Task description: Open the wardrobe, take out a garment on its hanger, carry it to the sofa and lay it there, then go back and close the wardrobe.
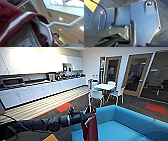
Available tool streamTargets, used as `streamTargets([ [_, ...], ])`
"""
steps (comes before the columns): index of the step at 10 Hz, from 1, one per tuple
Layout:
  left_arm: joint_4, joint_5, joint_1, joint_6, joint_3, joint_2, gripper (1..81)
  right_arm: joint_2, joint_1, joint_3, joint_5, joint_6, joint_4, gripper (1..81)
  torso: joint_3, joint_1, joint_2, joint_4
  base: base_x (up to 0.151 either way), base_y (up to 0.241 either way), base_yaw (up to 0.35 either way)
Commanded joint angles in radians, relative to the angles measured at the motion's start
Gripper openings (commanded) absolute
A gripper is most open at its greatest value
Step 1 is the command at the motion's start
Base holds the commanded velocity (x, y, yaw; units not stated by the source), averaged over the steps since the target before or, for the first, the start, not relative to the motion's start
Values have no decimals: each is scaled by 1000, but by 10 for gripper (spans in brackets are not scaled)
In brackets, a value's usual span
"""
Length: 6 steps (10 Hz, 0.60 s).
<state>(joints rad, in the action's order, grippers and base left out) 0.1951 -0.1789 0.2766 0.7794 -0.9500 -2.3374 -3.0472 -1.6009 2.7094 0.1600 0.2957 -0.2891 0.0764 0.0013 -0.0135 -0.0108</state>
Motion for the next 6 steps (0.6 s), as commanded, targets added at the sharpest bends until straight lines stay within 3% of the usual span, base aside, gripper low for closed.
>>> streamTargets([
  [1, 49, -99, -167, -32, 39, 6, 10, -8, 35, -1, -46, -3, -4, 811, 0, 0, 0, 0, 0, 0, -300],
  [6, 49, -99, -167, -32, 39, 19, 10, -11, 37, -1, -48, -3, -4, 811, 0, 0, 0, 0, 0, 0, -312],
])
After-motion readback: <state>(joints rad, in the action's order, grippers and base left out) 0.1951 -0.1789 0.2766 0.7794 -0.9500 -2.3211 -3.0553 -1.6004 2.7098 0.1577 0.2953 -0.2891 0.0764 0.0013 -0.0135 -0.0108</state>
